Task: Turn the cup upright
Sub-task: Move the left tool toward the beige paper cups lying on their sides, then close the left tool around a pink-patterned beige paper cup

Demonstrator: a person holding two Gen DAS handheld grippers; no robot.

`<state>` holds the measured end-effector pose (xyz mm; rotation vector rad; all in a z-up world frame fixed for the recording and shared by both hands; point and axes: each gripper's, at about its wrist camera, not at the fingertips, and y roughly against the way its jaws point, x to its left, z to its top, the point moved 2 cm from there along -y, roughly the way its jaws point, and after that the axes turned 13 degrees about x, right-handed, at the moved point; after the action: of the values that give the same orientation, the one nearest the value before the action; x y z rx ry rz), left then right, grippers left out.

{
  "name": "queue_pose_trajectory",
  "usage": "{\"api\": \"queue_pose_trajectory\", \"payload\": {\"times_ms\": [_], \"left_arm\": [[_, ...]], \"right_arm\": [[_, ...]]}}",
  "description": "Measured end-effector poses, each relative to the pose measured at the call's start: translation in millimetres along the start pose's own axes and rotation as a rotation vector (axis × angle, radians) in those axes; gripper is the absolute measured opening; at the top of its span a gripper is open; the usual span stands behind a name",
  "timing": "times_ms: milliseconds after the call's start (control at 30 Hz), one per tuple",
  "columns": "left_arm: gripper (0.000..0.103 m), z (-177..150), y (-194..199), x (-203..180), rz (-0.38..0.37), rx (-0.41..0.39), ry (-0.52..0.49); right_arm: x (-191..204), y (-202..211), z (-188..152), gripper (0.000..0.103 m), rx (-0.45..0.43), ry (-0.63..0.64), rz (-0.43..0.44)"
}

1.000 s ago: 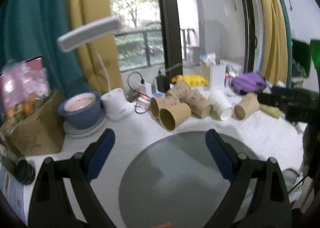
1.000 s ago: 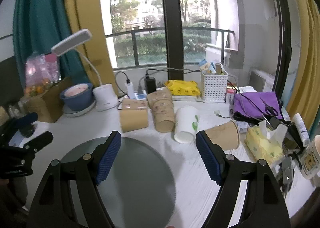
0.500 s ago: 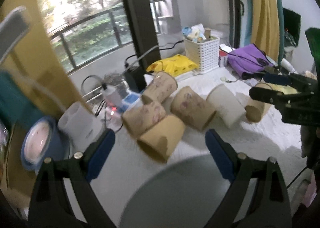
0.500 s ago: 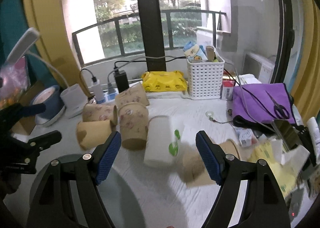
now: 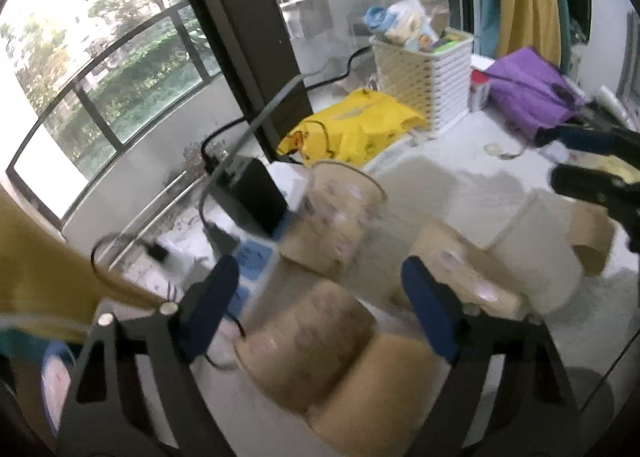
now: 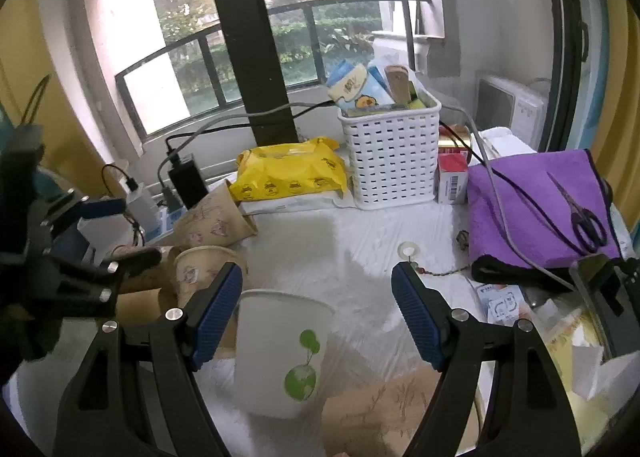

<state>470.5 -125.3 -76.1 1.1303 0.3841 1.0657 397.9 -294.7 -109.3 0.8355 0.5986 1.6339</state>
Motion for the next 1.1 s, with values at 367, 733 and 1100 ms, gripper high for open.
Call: {"api": "queue_pose_trajectory", "payload": {"times_ms": [367, 733, 1100], "left_arm": [[0.070, 28.8, -50.4, 7.5, -0.064, 0.174, -0.103], [0.069, 32.5, -73.3, -6.3, -0.073, 0.233, -0.154], [0.064, 27.5, -83.7, -1.9, -0.081, 0.240, -0.150]], "right_arm": [[-16.0, -15.1, 5.6, 0.080, 0.014, -0.038, 0.008], [-26.1, -25.5, 4.0, 0.080, 0.037, -0.072, 0.003], [-30.3, -26.1, 2.1, 0.080, 0.037, -0.084, -0.004]]}}
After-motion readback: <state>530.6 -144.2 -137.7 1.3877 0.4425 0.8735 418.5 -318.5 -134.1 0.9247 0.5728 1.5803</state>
